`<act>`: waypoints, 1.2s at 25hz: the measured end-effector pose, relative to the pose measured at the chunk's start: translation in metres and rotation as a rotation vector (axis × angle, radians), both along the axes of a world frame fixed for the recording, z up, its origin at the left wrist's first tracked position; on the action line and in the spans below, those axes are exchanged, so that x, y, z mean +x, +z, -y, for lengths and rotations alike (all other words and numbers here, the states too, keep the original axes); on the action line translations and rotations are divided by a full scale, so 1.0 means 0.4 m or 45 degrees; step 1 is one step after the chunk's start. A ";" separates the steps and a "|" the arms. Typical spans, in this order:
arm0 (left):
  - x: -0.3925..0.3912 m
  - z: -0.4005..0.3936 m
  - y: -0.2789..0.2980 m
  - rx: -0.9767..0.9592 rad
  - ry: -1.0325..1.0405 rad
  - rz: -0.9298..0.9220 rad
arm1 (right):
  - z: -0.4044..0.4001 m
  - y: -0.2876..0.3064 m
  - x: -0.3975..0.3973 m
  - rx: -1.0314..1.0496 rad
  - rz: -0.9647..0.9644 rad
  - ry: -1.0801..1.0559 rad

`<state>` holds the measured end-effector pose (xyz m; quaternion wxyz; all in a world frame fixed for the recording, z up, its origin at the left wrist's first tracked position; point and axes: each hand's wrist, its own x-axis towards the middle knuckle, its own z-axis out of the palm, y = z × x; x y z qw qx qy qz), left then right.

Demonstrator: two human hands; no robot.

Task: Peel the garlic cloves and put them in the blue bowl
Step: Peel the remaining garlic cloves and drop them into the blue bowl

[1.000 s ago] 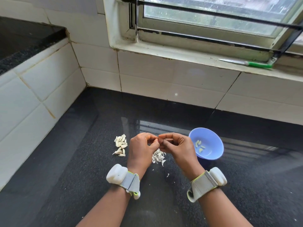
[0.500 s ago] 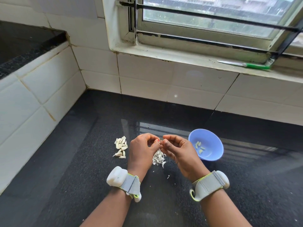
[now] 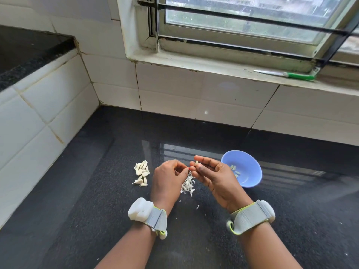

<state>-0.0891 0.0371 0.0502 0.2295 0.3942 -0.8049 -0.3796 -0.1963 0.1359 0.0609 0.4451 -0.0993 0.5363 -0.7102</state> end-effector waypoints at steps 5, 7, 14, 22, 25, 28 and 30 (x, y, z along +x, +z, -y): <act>0.002 0.002 0.004 -0.029 -0.017 -0.106 | -0.001 0.004 0.006 -0.002 0.000 0.002; 0.003 -0.001 0.012 -0.016 -0.025 -0.186 | -0.003 0.004 0.007 -0.005 0.001 0.000; 0.003 -0.012 0.035 -0.026 -0.086 -0.148 | -0.006 -0.002 0.010 0.028 -0.095 -0.018; -0.003 -0.011 0.035 -0.018 -0.049 -0.124 | 0.001 -0.001 0.020 0.089 -0.262 -0.021; -0.005 -0.013 0.033 -0.035 -0.044 -0.122 | 0.002 -0.001 0.020 0.096 -0.269 -0.029; -0.008 -0.012 0.030 -0.032 -0.038 -0.128 | 0.002 0.000 0.021 0.100 -0.259 -0.020; -0.011 -0.009 0.026 -0.018 -0.035 -0.125 | 0.003 0.004 0.020 0.102 -0.255 -0.015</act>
